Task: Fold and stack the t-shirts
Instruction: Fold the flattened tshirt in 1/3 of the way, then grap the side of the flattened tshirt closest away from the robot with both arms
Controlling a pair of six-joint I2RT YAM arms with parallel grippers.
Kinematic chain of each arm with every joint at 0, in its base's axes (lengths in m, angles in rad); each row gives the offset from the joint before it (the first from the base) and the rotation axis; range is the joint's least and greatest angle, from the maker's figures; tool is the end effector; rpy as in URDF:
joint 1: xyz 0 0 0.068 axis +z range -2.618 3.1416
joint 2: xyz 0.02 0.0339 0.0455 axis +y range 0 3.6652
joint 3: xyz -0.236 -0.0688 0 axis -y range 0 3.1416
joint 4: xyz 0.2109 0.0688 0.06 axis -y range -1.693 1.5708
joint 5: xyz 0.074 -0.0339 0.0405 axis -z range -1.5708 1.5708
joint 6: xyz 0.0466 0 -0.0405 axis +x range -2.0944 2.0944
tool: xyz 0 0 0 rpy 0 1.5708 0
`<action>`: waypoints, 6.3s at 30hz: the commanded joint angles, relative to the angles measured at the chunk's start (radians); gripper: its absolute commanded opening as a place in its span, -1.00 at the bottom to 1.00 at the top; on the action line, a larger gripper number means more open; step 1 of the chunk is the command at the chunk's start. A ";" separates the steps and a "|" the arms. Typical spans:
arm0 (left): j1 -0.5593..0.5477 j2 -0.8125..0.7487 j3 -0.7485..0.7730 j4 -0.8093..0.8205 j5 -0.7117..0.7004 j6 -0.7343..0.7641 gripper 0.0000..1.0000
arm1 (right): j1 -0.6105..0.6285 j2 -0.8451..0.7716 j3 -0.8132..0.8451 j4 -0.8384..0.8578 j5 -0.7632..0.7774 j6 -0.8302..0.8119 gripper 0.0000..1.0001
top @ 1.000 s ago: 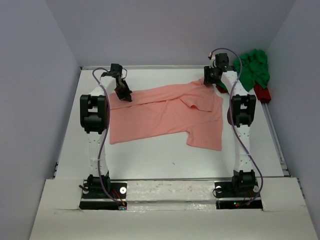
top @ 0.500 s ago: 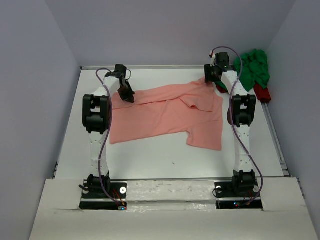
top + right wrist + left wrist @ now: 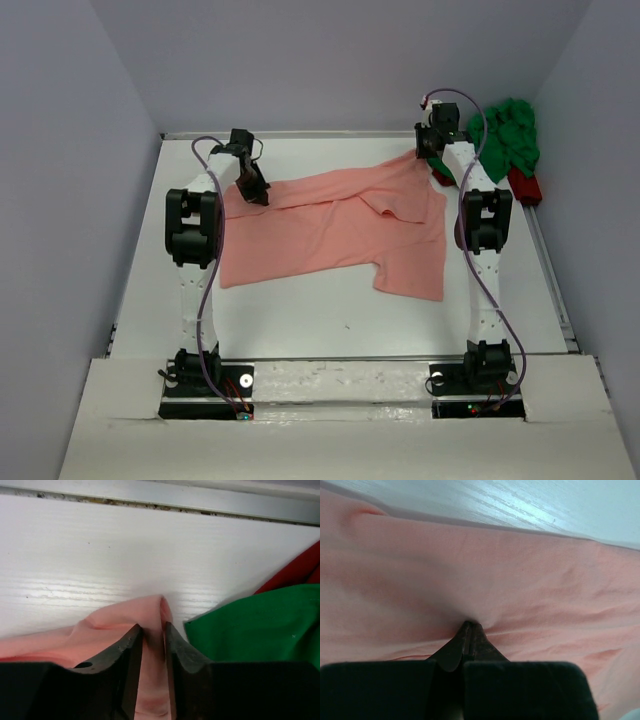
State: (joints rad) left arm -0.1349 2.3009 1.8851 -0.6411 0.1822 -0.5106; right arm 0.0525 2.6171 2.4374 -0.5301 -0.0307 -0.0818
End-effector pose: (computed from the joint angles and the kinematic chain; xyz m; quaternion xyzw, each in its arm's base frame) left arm 0.4482 -0.0694 0.1547 -0.1572 0.9505 -0.1637 0.2121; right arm 0.5332 0.0294 0.1744 -0.0674 0.9062 0.0078 0.4174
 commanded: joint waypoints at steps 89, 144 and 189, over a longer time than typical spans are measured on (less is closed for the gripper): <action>-0.077 -0.040 -0.067 -0.109 -0.187 -0.040 -1.00 | 0.310 -0.747 -1.057 -0.165 0.236 0.366 -1.00; -0.061 -0.095 0.054 -0.178 -0.257 0.006 -1.00 | 0.472 -1.066 -1.390 -0.103 0.365 0.593 -0.97; -0.134 -0.672 -0.392 -0.057 -0.311 0.106 -0.58 | 0.906 -1.359 -1.684 -0.498 0.534 1.370 0.01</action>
State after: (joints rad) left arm -0.2710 1.6794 1.5002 -0.7204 -0.1555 -0.4267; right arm 0.9508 1.2324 0.6979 -0.9691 0.3771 1.2366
